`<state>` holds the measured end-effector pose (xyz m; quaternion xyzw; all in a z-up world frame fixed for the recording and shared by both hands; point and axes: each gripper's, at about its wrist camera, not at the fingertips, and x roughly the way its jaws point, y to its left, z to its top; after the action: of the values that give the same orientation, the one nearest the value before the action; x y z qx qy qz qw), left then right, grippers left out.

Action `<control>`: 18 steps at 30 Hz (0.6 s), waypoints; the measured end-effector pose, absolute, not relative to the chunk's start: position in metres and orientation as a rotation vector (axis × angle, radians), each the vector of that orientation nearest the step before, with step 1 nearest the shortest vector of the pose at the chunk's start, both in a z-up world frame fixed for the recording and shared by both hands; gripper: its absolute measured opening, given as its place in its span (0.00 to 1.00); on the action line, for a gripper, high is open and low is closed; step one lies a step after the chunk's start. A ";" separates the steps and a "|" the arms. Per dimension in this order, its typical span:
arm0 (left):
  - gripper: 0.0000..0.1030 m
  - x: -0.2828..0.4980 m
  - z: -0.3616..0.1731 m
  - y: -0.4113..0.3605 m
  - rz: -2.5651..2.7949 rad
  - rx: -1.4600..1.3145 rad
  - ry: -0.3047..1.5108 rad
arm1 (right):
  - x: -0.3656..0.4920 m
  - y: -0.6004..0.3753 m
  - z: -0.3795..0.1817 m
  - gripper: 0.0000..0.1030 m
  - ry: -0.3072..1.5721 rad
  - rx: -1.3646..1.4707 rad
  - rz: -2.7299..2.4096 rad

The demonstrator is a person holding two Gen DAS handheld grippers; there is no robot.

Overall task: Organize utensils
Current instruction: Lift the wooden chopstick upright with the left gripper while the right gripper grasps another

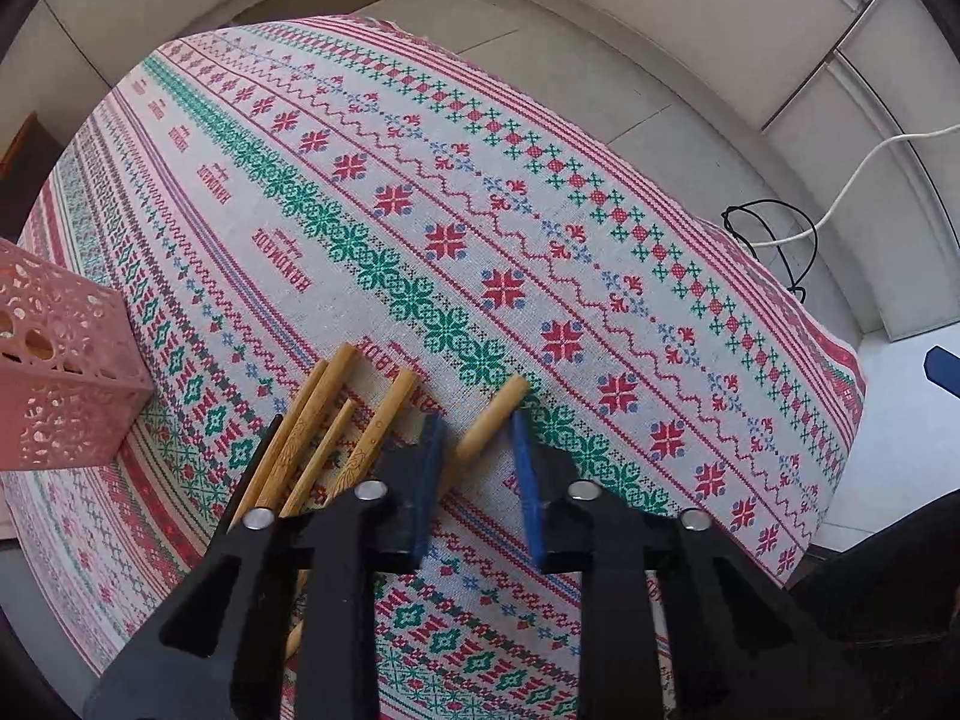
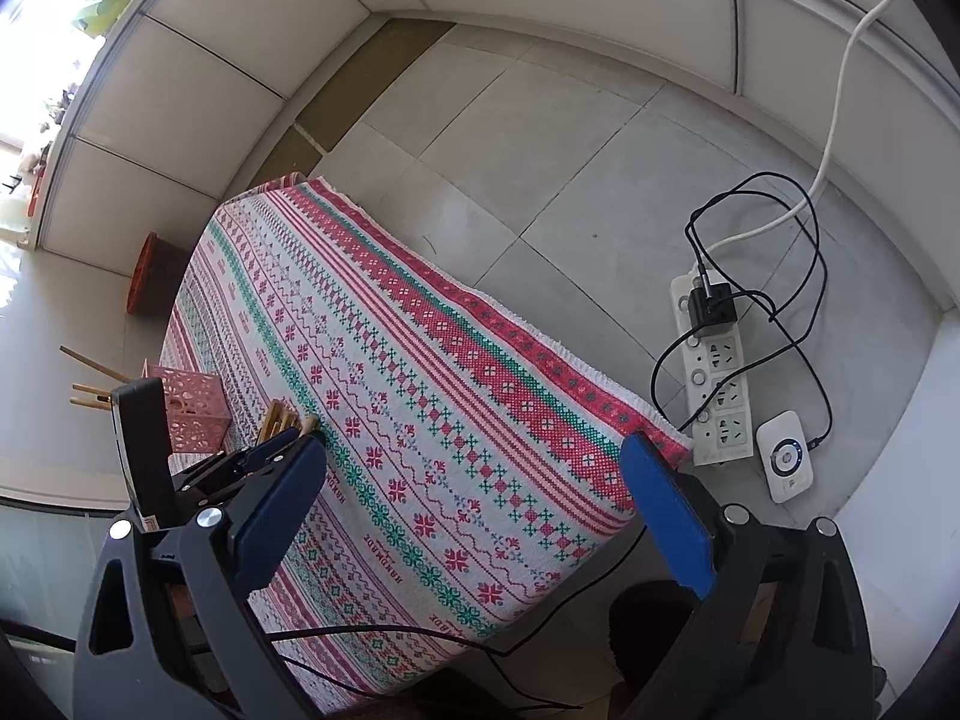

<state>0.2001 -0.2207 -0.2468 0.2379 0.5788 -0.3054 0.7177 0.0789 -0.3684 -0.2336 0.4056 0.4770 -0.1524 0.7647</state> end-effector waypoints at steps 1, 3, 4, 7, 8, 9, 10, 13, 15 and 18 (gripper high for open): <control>0.13 0.197 -0.247 -0.215 -0.666 0.528 1.266 | 0.081 -0.365 -0.233 0.93 1.038 0.870 -0.332; 0.07 0.196 -0.247 -0.204 -0.649 0.514 1.258 | 0.086 -0.357 -0.231 0.93 1.047 0.837 -0.330; 0.06 0.193 -0.244 -0.196 -0.648 0.491 1.258 | 0.090 -0.350 -0.230 0.93 1.055 0.810 -0.326; 0.06 0.184 -0.228 -0.167 -0.637 0.460 1.227 | 0.104 -0.329 -0.228 0.93 1.080 0.758 -0.313; 0.06 0.181 -0.220 -0.155 -0.637 0.446 1.214 | 0.111 -0.321 -0.230 0.93 1.100 0.757 -0.300; 0.06 0.178 -0.211 -0.145 -0.627 0.434 1.192 | 0.119 -0.314 -0.233 0.93 1.123 0.767 -0.285; 0.06 0.174 -0.199 -0.130 -0.626 0.409 1.170 | 0.126 -0.308 -0.235 0.93 1.139 0.782 -0.272; 0.06 0.166 -0.163 -0.086 -0.608 0.304 1.114 | 0.157 -0.283 -0.245 0.93 1.186 0.821 -0.231; 0.06 0.158 -0.142 -0.055 -0.591 0.231 1.071 | 0.173 -0.268 -0.254 0.91 1.221 0.855 -0.228; 0.06 0.150 -0.122 -0.029 -0.569 0.157 1.016 | 0.193 -0.251 -0.268 0.81 1.262 0.912 -0.235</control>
<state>0.1503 -0.0291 -0.1217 0.0742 0.4794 -0.2683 0.8323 0.1929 -0.2510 -0.2675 0.4105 0.5679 -0.1057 0.7056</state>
